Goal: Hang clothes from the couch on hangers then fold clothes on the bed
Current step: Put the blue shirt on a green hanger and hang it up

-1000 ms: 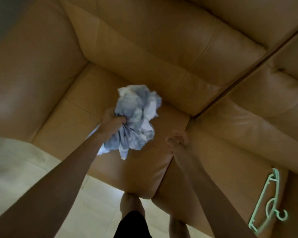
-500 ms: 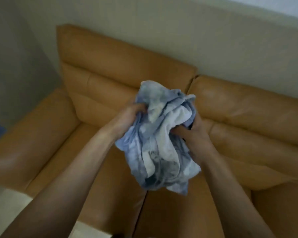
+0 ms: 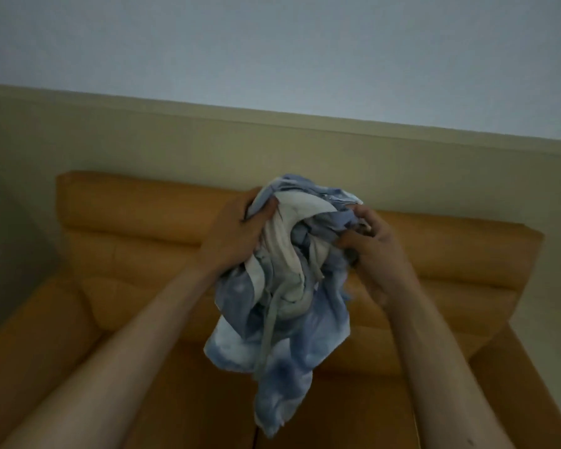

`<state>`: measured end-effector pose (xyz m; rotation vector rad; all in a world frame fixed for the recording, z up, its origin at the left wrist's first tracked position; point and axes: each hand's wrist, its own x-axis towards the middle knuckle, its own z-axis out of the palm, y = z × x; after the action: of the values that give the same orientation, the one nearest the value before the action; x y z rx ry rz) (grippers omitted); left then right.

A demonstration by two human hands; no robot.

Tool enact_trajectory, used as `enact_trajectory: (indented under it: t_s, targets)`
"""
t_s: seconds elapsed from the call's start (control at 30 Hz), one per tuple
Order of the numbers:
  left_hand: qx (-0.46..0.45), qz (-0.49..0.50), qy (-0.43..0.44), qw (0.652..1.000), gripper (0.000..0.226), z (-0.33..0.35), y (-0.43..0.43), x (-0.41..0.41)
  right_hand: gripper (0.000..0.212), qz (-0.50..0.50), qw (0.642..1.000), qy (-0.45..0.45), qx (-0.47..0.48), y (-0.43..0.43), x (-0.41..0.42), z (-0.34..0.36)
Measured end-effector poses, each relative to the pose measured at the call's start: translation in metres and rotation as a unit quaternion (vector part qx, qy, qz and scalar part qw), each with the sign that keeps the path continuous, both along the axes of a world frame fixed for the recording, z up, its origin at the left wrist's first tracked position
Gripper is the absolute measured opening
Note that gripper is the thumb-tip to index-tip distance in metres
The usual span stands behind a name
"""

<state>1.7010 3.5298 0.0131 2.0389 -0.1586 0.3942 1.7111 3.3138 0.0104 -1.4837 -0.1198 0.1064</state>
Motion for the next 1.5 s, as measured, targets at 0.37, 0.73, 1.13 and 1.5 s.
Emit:
enact_trajectory:
  t_s: [0.37,0.73,1.13,1.5]
  targets:
    - [0.089,-0.128,-0.134,0.979,0.019,0.070,-0.053,0.023,0.073,0.021,0.915,-0.248,-0.317,-0.044,0.017,0.060]
    - [0.437,-0.029,-0.146,0.887,0.018,0.090,0.015,0.036,0.020,-0.082,0.909,-0.282,-0.295,-0.048,0.050,0.074]
    - [0.380,-0.110,0.007,0.918,0.014,0.095,0.058,0.037,0.013,-0.107,0.891,-0.201,-0.393,-0.080,0.066,0.114]
    - [0.211,0.033,0.061,0.975,0.033,0.101,0.082,0.038,0.013,-0.071,0.865,-0.158,-0.472,-0.132,0.070,0.090]
